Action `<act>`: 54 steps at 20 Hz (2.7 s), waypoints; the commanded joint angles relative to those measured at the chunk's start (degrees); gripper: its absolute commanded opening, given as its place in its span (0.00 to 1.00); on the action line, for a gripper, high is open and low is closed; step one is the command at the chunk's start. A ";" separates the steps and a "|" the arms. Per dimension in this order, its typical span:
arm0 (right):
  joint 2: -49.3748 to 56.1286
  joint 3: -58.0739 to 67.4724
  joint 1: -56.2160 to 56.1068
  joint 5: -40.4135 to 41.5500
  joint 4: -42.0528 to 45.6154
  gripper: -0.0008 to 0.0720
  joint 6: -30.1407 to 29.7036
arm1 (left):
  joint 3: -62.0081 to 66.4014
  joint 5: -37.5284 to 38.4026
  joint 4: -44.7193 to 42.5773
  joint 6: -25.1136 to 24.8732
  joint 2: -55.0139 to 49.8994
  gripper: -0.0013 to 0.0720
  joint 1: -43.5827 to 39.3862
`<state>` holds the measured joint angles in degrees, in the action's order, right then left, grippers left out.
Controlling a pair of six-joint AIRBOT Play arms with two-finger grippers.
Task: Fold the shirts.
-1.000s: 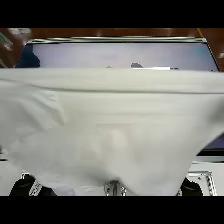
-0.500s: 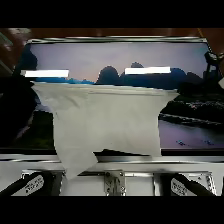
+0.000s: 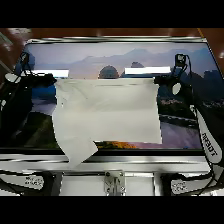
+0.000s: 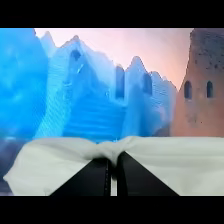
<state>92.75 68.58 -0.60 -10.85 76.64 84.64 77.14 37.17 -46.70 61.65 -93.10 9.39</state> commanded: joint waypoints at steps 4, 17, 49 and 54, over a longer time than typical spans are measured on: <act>0.85 -0.09 -0.50 -9.79 0.04 0.12 5.53 | 0.39 -0.17 -3.65 -2.86 -3.32 0.07 -1.49; -0.59 -0.13 0.26 -46.07 10.73 0.12 11.19 | 0.35 40.00 -23.45 16.04 -3.21 0.07 1.84; -21.18 -17.40 25.00 -66.05 -4.44 0.73 -1.51 | -55.80 27.30 -0.83 3.93 24.06 0.67 19.45; -20.65 -17.73 25.00 -65.61 -4.66 0.78 -0.09 | -55.08 28.92 0.07 2.10 22.95 0.07 16.68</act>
<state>71.75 51.11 24.38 -76.34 72.42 83.88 21.67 64.47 -47.77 65.12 -69.69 27.22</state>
